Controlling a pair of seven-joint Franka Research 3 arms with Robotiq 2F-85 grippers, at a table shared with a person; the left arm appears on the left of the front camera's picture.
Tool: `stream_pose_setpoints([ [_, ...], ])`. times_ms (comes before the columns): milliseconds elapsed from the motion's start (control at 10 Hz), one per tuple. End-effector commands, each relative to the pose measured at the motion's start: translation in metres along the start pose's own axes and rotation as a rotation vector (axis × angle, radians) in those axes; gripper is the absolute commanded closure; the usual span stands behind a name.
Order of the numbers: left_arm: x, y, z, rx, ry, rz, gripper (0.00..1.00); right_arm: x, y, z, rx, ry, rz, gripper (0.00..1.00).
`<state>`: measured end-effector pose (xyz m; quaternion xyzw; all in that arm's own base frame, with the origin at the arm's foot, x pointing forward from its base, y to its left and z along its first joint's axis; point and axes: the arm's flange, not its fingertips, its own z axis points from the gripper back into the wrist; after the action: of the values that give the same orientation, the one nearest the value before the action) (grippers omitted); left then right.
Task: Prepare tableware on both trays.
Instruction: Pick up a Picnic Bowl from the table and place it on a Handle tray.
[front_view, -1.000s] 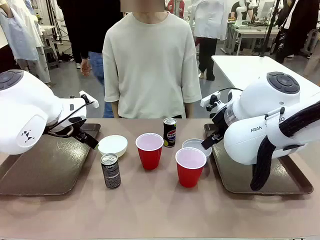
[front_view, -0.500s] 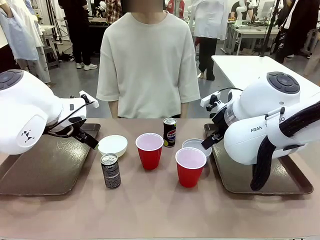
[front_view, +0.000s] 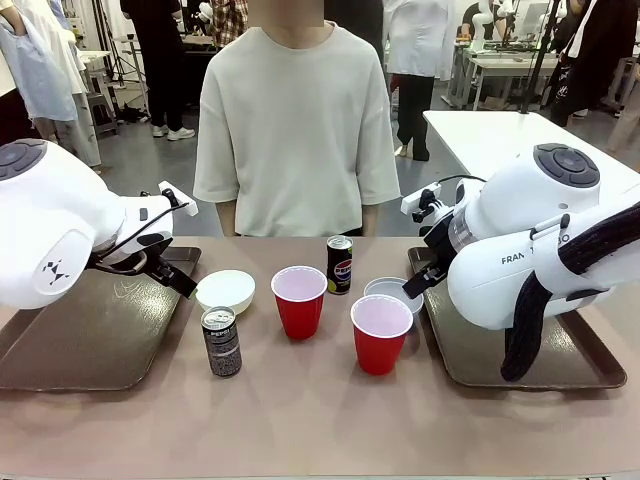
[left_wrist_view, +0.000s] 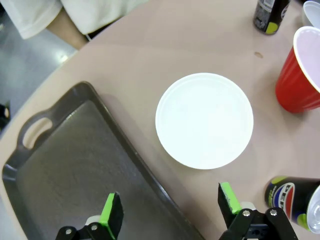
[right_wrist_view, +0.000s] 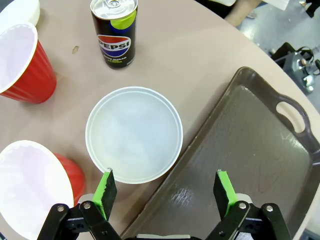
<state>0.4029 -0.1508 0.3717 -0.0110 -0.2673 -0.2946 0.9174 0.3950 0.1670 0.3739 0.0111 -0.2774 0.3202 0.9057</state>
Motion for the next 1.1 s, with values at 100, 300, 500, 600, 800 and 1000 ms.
stream_pose_setpoints([
  [100, 0.000, 0.000, 0.000, 0.000, 0.000, 0.000, 0.00, 0.000, 0.000, 0.000, 0.000, 0.000, 0.000, 0.00],
  [300, -0.002, -0.013, 0.044, -0.005, 0.043, -0.038, 0.00, 0.004, 0.003, 0.053, -0.062, 0.031, -0.054, 0.00],
  [500, -0.013, -0.028, 0.098, -0.016, 0.127, -0.077, 0.00, -0.015, 0.013, 0.126, -0.128, 0.058, -0.103, 0.00],
  [600, -0.021, -0.027, 0.115, -0.050, 0.153, -0.077, 0.00, -0.030, 0.018, 0.153, -0.111, 0.073, -0.121, 0.00],
  [800, -0.048, -0.041, 0.137, -0.123, 0.190, -0.060, 0.00, -0.077, 0.035, 0.171, -0.050, 0.137, -0.097, 0.00],
  [1000, -0.006, -0.032, 0.127, -0.074, 0.188, -0.067, 0.00, -0.088, 0.035, 0.153, -0.184, 0.105, -0.113, 0.00],
])
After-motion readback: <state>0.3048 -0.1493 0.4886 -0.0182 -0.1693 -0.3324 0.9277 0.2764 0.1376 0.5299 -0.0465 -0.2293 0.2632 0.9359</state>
